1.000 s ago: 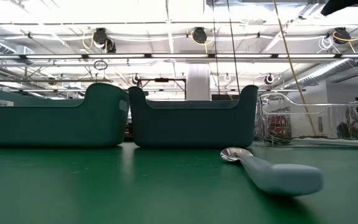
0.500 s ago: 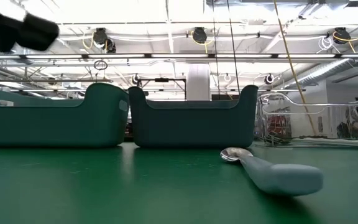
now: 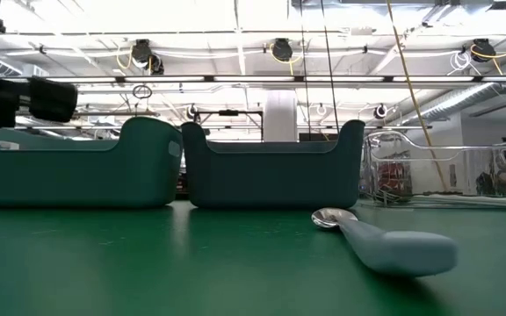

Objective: Sort silverware by color (type)
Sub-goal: Put the white spoon into the transparent bin

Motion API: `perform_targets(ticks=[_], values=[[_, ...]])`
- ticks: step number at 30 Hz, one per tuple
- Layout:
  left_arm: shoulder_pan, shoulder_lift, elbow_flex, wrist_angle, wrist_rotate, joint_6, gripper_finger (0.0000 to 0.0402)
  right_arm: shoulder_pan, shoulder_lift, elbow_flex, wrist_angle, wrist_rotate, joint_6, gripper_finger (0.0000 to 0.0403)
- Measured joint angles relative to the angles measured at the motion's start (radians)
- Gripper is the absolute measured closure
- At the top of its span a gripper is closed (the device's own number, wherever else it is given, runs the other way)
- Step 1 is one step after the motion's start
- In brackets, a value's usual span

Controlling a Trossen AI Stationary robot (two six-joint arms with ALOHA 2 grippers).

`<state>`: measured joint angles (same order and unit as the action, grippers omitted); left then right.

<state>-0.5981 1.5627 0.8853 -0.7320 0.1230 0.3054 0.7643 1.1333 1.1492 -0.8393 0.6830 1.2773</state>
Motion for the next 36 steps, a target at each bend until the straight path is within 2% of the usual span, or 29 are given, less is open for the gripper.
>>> perform_targets(ticks=[10, 21, 27, 31, 36], values=[[-0.001, -0.003, -0.118, 0.125, -0.008, 0.07, 0.0282, -0.006, 0.06, 0.0, -0.002, -0.002, 0.124, 0.0184], [0.019, -0.004, -0.157, 0.226, 0.005, 0.149, 0.0381, -0.006, 0.104, 0.0, 0.005, -0.004, 0.227, 0.0184], [0.046, 0.005, -0.111, 0.208, -0.002, 0.103, 0.0382, -0.006, 0.104, 0.0, 0.006, -0.004, 0.229, 0.0184], [0.063, 0.006, -0.057, 0.216, -0.066, 0.063, 0.0382, -0.006, 0.104, 0.0, 0.011, -0.004, 0.23, 0.0184], [0.101, 0.006, 0.028, 0.147, -0.128, -0.043, 0.0382, -0.01, 0.093, 0.0, 0.011, -0.004, 0.187, 0.0184]])
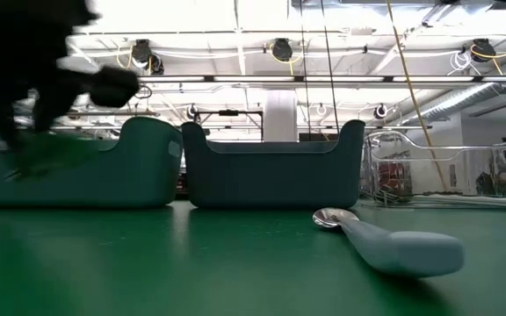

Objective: Sort silverware by color (type)
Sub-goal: Put the white spoon into the transparent bin

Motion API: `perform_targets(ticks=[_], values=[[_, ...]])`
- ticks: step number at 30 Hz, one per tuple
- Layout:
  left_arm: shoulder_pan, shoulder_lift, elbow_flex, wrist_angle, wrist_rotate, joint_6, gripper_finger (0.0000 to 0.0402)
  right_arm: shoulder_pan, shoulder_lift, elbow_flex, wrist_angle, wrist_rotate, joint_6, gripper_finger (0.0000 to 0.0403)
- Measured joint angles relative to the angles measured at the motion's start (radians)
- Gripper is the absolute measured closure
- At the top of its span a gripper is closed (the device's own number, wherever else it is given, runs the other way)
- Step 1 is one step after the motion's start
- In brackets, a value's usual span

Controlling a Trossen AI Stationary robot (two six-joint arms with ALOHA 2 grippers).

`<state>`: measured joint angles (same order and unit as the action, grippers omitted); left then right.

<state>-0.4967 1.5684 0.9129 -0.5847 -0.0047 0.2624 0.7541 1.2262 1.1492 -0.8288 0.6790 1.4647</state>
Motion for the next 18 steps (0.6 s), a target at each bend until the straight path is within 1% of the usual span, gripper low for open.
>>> perform_targets(ticks=[2, 4, 7, 11, 15, 18], values=[[0.021, 0.0, 0.041, -0.02, -0.028, -0.076, 0.0382, -0.002, -0.012, 0.0, 0.001, 0.0, -0.015, 0.0184], [0.044, 0.0, 0.083, -0.024, -0.033, -0.152, 0.0382, -0.003, -0.029, 0.0, 0.002, 0.009, -0.024, 0.0184], [0.076, -0.001, 0.156, -0.034, -0.051, -0.245, 0.0382, -0.003, -0.058, 0.001, 0.007, 0.056, -0.053, 0.0184], [0.109, -0.002, 0.267, -0.061, -0.129, -0.356, 0.0382, -0.005, -0.105, 0.001, 0.018, 0.089, -0.121, 0.0184], [0.142, -0.003, 0.365, -0.06, -0.222, -0.442, 0.0382, -0.012, -0.144, 0.002, 0.017, 0.091, -0.224, 0.0184], [0.17, -0.004, 0.413, -0.052, -0.298, -0.504, 0.0382, -0.022, -0.175, 0.002, 0.016, 0.09, -0.293, 0.0184]])
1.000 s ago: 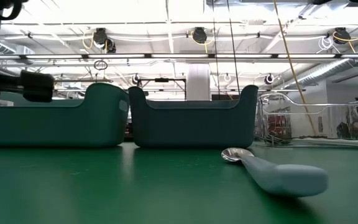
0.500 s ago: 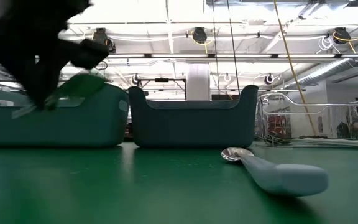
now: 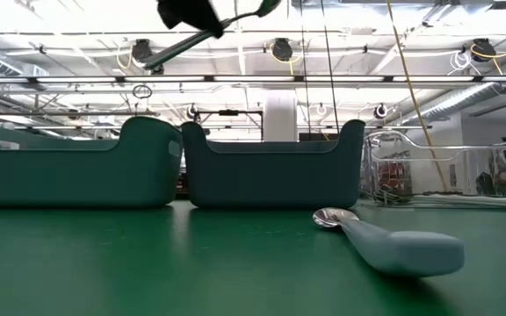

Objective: Sort silverware by color (type)
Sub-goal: Put the white spoon into the transparent bin

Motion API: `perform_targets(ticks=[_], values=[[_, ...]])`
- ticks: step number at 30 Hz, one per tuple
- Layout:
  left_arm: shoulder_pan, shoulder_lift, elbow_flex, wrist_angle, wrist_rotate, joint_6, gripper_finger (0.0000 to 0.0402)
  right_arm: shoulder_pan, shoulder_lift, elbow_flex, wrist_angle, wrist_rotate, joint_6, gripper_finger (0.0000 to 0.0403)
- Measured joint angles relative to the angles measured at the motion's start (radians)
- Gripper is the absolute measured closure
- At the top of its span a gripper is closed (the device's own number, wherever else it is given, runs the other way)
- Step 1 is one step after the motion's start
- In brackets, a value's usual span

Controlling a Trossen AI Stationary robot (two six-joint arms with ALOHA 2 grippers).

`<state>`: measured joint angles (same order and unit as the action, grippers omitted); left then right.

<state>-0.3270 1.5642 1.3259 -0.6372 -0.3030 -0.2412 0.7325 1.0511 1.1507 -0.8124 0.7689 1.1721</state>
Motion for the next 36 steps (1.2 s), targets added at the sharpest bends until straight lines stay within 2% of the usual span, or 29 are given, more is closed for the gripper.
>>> perform_targets(ticks=[7, 13, 18, 24, 31, 33, 36], values=[[0.055, 0.0, 0.027, 0.112, -0.126, -0.155, 0.0382, -0.001, -0.053, 0.0, 0.0, 0.019, -0.131, 0.0184], [0.087, 0.0, 0.027, 0.352, -0.237, -0.314, 0.0382, -0.032, -0.085, 0.0, 0.001, 0.02, -0.2, 0.0184], [0.098, 0.006, 0.028, 0.561, -0.363, -0.36, 0.0383, -0.08, -0.07, 0.0, 0.01, 0.064, -0.247, 0.0184], [0.099, 0.051, 0.029, 0.725, -0.526, -0.437, 0.0383, -0.148, -0.019, 0.0, 0.12, 0.098, -0.365, 0.0184], [0.096, 0.119, 0.028, 0.925, -0.608, -0.451, 0.0383, -0.226, 0.022, 0.0, 0.248, 0.092, -0.507, 0.0184], [0.096, 0.126, 0.028, 0.932, -0.61, -0.453, 0.0383, -0.248, 0.03, 0.0, 0.262, 0.088, -0.531, 0.0184], [0.097, 0.133, 0.028, 0.935, -0.611, -0.453, 0.0383, -0.294, 0.042, 0.0, 0.3, 0.027, -0.555, 0.0184]])
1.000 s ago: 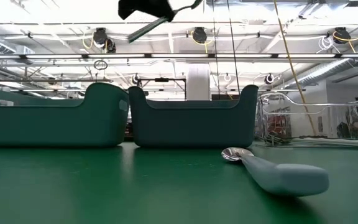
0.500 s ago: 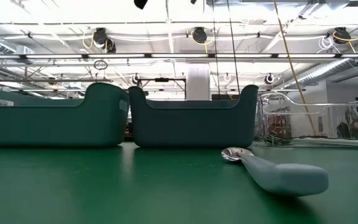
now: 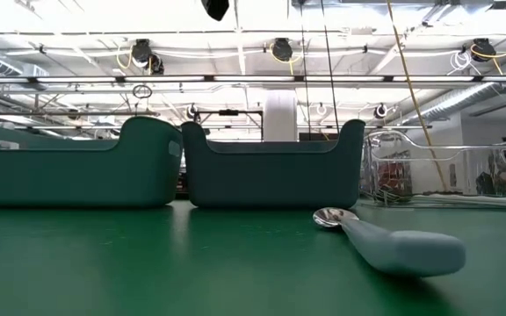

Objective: Sort silverware by color (type)
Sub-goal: Put the white spoon into the transparent bin

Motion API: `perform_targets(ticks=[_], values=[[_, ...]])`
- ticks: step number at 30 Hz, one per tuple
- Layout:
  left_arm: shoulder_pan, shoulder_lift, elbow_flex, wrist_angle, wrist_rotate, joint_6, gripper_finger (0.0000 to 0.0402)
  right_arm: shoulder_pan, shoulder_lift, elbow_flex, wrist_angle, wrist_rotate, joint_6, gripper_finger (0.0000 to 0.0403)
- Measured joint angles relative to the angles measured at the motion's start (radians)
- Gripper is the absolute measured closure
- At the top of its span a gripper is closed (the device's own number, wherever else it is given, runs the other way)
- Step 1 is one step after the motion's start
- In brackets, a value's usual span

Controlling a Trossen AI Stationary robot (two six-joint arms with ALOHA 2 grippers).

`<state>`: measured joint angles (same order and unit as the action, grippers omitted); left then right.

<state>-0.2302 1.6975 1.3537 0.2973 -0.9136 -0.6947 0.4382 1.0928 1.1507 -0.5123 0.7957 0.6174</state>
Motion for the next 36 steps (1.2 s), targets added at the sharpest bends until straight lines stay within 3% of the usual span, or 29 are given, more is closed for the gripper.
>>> perform_targets(ticks=[10, 21, 27, 36], values=[[0.0, 0.003, 0.0, 0.015, -0.001, 0.028, 0.0383, -0.151, 0.104, 0.0, 0.173, -0.229, -0.067, 0.0184], [0.002, 0.003, 0.0, 0.009, 0.004, 0.027, 0.0383, -0.235, 0.196, 0.0, 0.297, -0.356, -0.038, 0.0195], [0.002, 0.003, 0.0, 0.012, 0.004, 0.011, 0.0383, -0.235, 0.189, 0.0, 0.314, -0.353, -0.051, 0.0246], [-0.002, 0.002, 0.0, 0.012, -0.001, 0.007, 0.0383, -0.236, 0.188, 0.0, 0.301, -0.353, -0.041, 0.0366]])
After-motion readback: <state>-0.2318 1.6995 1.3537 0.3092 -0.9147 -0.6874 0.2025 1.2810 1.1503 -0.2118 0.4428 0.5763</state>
